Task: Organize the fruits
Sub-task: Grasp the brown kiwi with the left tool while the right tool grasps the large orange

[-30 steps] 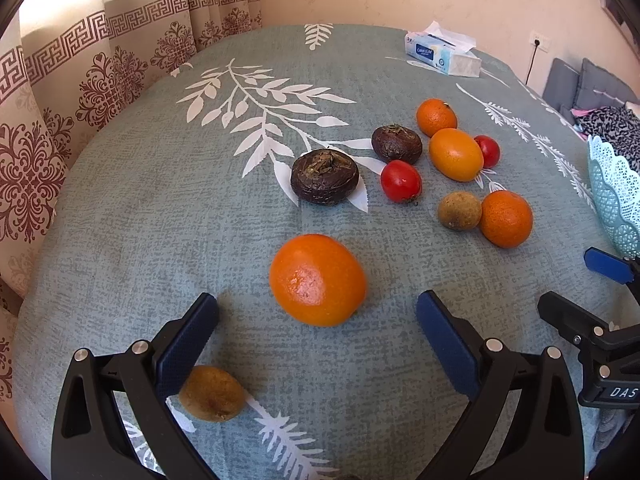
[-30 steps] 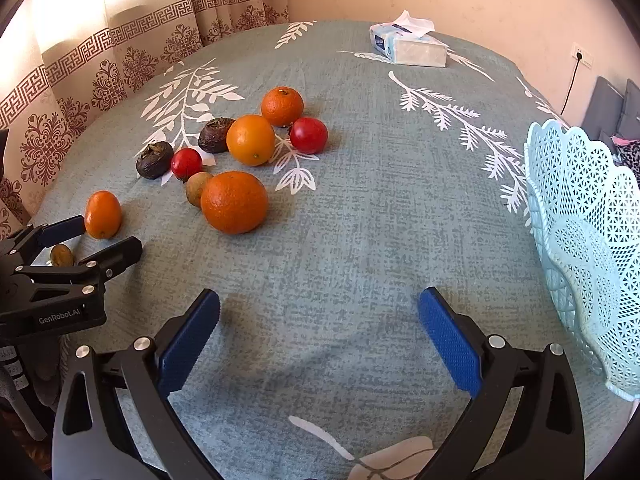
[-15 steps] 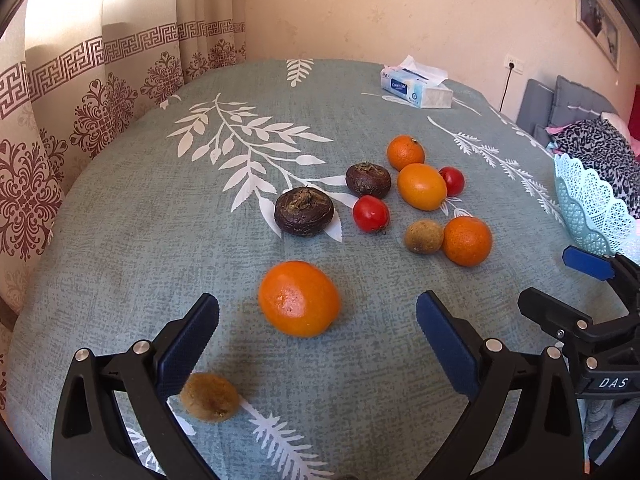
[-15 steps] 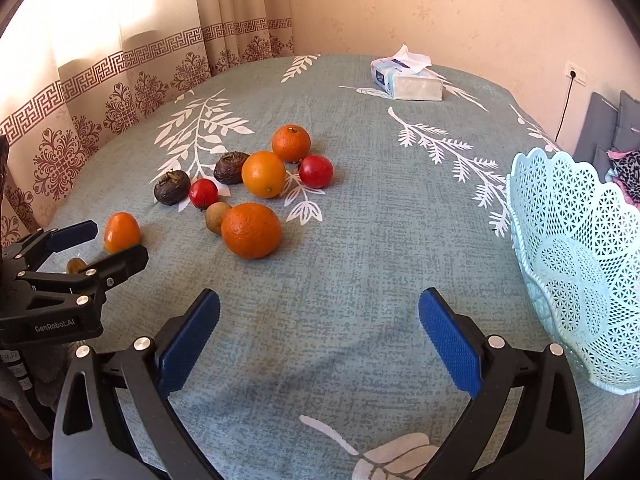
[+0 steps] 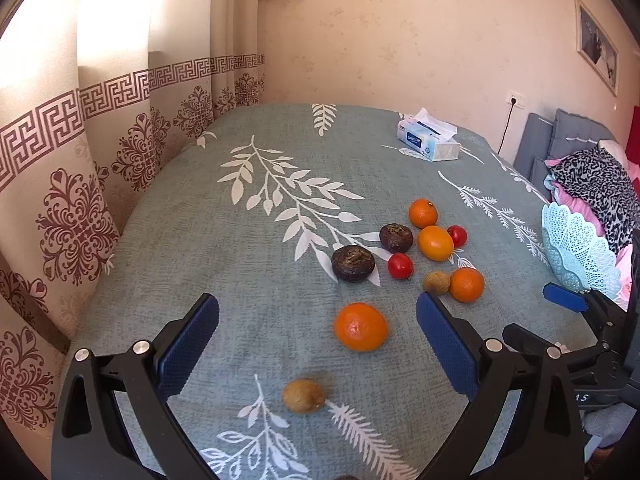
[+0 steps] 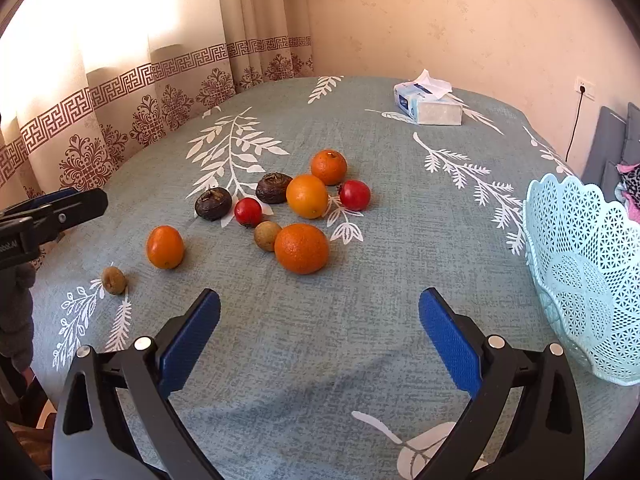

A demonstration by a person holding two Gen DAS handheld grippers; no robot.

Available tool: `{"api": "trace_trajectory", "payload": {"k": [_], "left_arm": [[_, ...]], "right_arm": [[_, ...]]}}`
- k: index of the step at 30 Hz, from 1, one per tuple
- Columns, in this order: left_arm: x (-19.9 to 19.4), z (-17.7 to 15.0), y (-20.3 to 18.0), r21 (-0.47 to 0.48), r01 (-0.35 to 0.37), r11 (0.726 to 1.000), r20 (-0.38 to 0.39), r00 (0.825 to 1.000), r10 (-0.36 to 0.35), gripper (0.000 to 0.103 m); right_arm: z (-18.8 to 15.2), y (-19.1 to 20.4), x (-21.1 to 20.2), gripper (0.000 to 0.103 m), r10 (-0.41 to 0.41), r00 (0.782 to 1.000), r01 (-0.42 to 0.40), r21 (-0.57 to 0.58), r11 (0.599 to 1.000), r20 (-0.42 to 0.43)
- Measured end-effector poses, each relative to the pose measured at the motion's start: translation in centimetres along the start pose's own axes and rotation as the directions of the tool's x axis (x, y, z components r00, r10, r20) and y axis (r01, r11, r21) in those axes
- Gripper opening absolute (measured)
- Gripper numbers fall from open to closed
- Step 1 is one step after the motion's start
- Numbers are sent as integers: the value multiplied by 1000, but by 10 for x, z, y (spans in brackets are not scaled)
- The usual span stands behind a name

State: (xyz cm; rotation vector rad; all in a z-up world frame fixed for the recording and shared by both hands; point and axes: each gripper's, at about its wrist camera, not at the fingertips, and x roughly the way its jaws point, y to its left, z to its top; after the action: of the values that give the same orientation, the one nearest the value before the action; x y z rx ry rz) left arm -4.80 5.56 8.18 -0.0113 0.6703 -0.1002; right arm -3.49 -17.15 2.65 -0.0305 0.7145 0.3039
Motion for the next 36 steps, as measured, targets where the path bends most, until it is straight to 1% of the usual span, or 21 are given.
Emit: {"api": "trace_trajectory", "payload": {"k": [4, 7, 9, 11, 13, 14, 16, 17, 19, 22, 25, 26, 28, 29, 31, 32, 33, 36], "left_arm": [[-18, -11, 8, 29, 8, 1000, 4, 1000, -9, 98], [-24, -26, 8, 58, 16, 998, -27, 1000, -14, 98], [-25, -37, 7, 80, 14, 997, -51, 999, -10, 97], [-22, -48, 6, 90, 24, 996, -77, 997, -17, 93], [-15, -55, 5, 86, 47, 995, -107, 994, -38, 86], [-11, -57, 4, 80, 57, 995, -119, 992, -47, 85], [-2, -61, 2, 75, 76, 994, -144, 988, -64, 77], [3, -62, 1, 74, 81, 994, -155, 986, -69, 75], [13, -65, 1, 65, 83, 994, -180, 981, -70, 63], [25, -66, 4, 36, 98, 995, -209, 974, -88, 54], [33, -66, 6, 29, 81, 996, -214, 974, -73, 47], [35, -65, 6, 28, 77, 997, -210, 975, -69, 45], [37, -63, 7, 27, 73, 997, -207, 976, -66, 41], [39, -62, 7, 26, 68, 997, -207, 976, -61, 40], [40, -61, 8, 28, 54, 998, -203, 978, -47, 34], [40, -61, 8, 28, 49, 998, -202, 979, -43, 33], [40, -61, 9, 27, 44, 999, -199, 979, -38, 30], [39, -61, 12, 12, 51, 999, -197, 979, -48, 29]], "right_arm": [[-1, 4, 2, 100, 10, 1000, -10, -4, 1000, -10], [-3, 7, 3, 99, 14, 1000, -14, -6, 1000, -18], [-3, 9, 4, 95, 18, 1000, -18, -6, 1000, -22], [-3, 11, 5, 93, 26, 999, -26, 1, 1000, -27], [-4, 12, 7, 93, 28, 999, -28, 4, 1000, -32], [-4, 12, 7, 92, 28, 999, -28, 4, 1000, -34], [-4, 14, 8, 92, 30, 999, -30, 0, 1000, -36], [-3, 15, 8, 92, 30, 999, -31, -2, 1000, -37], [-2, 16, 9, 92, 32, 999, -32, -2, 999, -39], [3, 14, 13, 92, 36, 998, -36, 12, 999, -45], [9, 11, 17, 92, 40, 998, -39, 24, 999, -45], [11, 10, 19, 91, 43, 998, -42, 27, 999, -44], [16, 8, 21, 89, 44, 998, -43, 30, 999, -40], [18, 7, 23, 86, 46, 998, -45, 31, 998, -42], [21, 4, 28, 84, 54, 998, -53, 43, 998, -45], [23, 2, 30, 83, 53, 997, -51, 49, 997, -47], [24, 0, 32, 80, 49, 998, -47, 54, 997, -49], [27, -5, 42, 72, 65, 996, -60, 72, 996, -69]]}}
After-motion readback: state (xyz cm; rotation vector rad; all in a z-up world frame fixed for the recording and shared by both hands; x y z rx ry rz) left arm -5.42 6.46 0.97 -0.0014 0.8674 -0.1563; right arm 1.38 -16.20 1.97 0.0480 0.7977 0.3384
